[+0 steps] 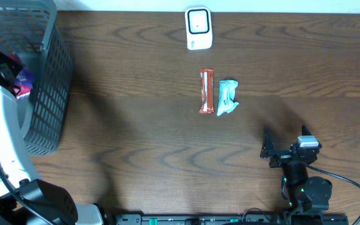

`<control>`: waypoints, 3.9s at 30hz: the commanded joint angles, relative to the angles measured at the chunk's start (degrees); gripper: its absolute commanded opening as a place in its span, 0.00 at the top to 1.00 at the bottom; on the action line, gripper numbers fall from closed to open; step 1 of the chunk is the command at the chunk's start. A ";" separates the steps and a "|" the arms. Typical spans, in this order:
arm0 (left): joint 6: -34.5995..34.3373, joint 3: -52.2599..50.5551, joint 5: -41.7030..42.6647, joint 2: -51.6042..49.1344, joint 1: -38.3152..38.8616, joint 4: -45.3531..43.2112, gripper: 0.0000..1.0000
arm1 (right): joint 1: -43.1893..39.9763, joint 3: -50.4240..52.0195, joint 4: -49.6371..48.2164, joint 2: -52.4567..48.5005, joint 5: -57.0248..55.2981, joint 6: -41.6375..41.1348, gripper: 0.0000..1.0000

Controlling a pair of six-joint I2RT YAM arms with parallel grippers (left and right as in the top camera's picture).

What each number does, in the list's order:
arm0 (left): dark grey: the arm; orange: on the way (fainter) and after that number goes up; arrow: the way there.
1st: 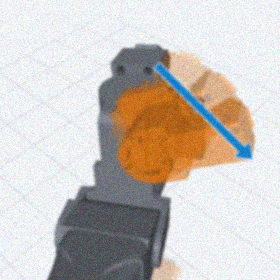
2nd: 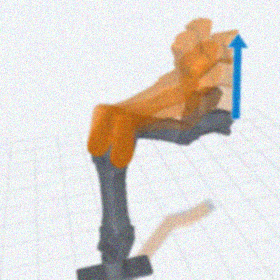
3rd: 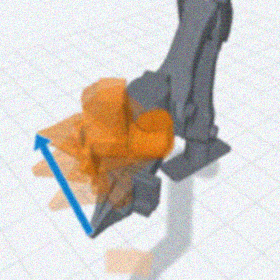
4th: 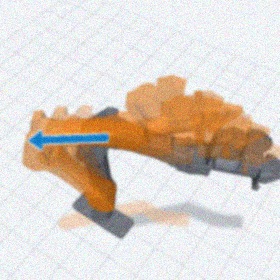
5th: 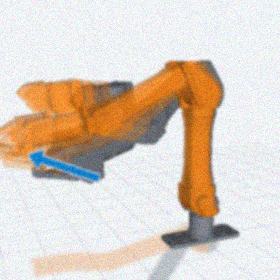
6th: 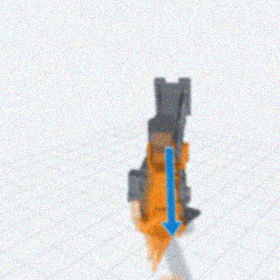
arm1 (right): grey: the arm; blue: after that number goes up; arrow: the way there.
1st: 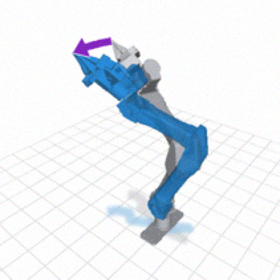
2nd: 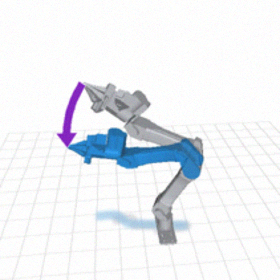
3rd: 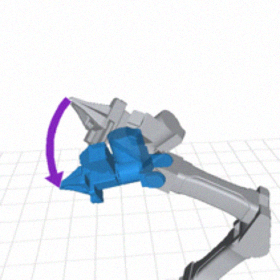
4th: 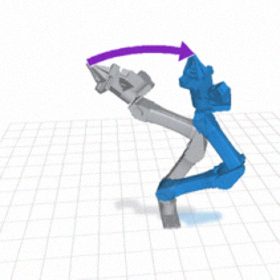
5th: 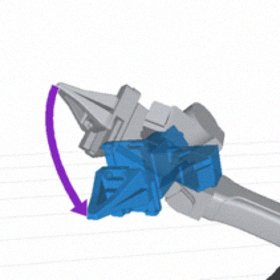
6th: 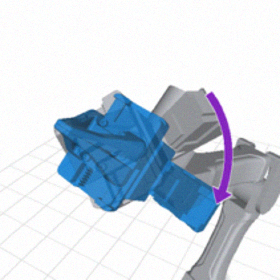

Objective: Scan the item barcode
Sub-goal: 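Reach the left gripper into the basket and grasp the orange packet, then carry the orange packet to the scanner and release it left of the bar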

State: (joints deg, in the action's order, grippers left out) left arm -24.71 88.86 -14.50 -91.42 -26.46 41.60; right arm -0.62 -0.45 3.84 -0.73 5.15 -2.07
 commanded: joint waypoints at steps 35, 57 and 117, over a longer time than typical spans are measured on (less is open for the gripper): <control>2.60 -4.09 -2.73 -4.31 0.15 -2.58 0.92 | -0.46 0.13 0.17 0.20 0.13 0.85 0.01; 5.35 -4.11 38.07 17.51 16.50 -16.63 0.92 | -0.46 0.13 0.17 0.17 0.13 0.85 0.01; 2.95 0.94 40.87 -16.31 48.04 -18.01 0.38 | -0.46 0.13 0.17 0.17 0.13 0.85 0.01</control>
State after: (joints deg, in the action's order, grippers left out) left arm -21.19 85.97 25.21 -114.61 23.09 25.02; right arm -0.62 -0.45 3.84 -0.73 5.15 -2.07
